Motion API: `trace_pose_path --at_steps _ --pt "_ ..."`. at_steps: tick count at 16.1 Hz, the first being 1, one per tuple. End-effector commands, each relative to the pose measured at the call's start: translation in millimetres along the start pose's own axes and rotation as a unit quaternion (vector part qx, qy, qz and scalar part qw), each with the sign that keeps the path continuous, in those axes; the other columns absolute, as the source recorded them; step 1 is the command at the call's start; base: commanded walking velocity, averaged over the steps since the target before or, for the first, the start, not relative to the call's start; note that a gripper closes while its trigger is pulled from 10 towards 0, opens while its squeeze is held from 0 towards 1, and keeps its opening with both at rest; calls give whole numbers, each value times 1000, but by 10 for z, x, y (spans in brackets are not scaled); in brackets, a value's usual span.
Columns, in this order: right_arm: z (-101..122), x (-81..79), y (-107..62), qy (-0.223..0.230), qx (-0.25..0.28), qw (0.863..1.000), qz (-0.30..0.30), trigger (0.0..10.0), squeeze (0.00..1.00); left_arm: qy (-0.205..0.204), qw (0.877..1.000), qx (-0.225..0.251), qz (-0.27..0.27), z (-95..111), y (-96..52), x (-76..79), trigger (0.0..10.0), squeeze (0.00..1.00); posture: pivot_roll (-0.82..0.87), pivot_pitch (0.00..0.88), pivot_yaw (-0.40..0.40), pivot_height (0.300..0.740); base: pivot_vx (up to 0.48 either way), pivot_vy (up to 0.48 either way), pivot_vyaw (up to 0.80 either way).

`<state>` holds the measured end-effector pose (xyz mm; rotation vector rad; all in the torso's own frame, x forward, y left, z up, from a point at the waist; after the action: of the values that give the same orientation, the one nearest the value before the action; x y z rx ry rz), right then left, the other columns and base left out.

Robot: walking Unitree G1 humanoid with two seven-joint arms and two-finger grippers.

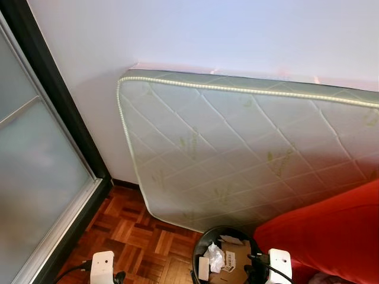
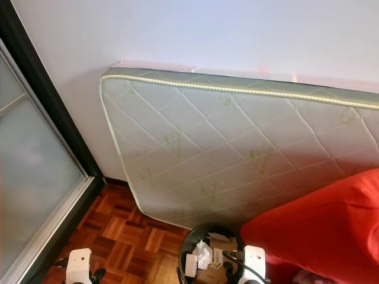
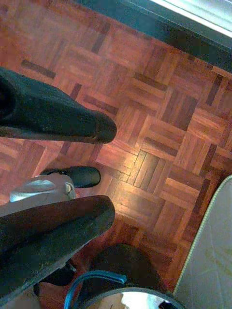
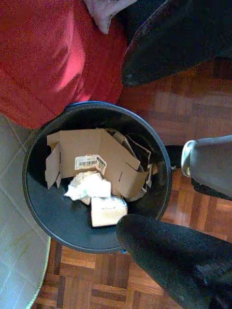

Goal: Clean up the room

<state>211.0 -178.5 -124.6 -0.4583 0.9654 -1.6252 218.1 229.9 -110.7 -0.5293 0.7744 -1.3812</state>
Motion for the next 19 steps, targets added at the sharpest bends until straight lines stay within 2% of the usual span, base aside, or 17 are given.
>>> trace_pose_path --at_steps 1,10,19 --pt "-24 -10 -4 -2 -2 1000 2 10000 0 3 1000 -8 2 -60 -14 -10 10000 0 45 88 -1 740 0 0 0" --pt "-74 -36 -9 -7 -9 1000 5 10000 0 12 1000 -6 -3 -60 -16 -18 10000 0 52 89 9 740 0 0 0" --pt "-105 -60 -8 -13 -18 1000 8 10000 0 17 1000 -7 -8 -50 -11 0 10000 0 60 61 15 740 -251 0 0"
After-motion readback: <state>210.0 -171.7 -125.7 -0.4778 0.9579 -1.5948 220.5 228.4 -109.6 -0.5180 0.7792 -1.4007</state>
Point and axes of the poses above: a point about 5 cm out from each wrist's last joint towards the gripper, its own y axis pointing out of the wrist towards the gripper, its own z axis along the axis of the wrist's last joint, x = y × z, the point moved 5 cm from there along y, pointing out of the wrist towards the gripper, and after that the axes turned 11 degrees about y, right-handed, at the moved point
